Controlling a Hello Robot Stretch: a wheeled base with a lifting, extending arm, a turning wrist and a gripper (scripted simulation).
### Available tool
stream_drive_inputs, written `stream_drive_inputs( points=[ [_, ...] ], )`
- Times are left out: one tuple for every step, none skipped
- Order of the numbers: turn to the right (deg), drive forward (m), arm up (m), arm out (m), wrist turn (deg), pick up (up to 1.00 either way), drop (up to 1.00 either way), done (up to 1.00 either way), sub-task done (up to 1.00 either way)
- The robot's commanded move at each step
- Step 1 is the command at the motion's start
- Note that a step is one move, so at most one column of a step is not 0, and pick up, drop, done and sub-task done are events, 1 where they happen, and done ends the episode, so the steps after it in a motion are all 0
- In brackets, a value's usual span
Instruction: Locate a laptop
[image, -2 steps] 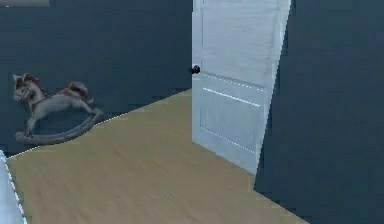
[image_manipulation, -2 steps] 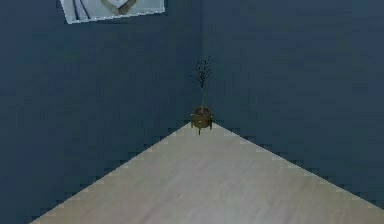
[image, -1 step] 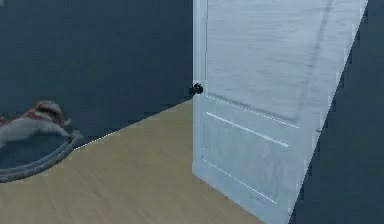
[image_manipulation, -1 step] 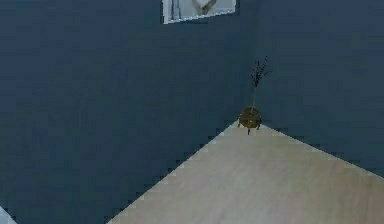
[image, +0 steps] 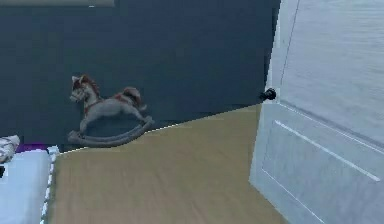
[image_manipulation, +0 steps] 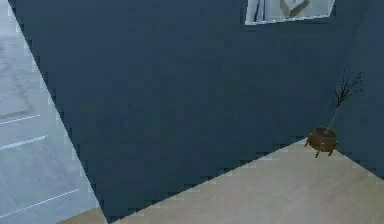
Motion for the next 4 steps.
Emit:
stream_drive_inputs(
  points=[
    [0.0, 1.00, 0.00, 0.00, 0.0, 0.00, 0.00, 0.00, 0.00],
    [-6.0, 0.00, 0.00, 0.00, 0.0, 0.00, 0.00, 0.00, 0.00],
    [0.0, 0.35, 0.00, 0.00, 0.0, 0.00, 0.00, 0.00, 0.00],
    [21.0, 0.00, 0.00, 0.00, 0.0, 0.00, 0.00, 0.00, 0.00]
  ],
)
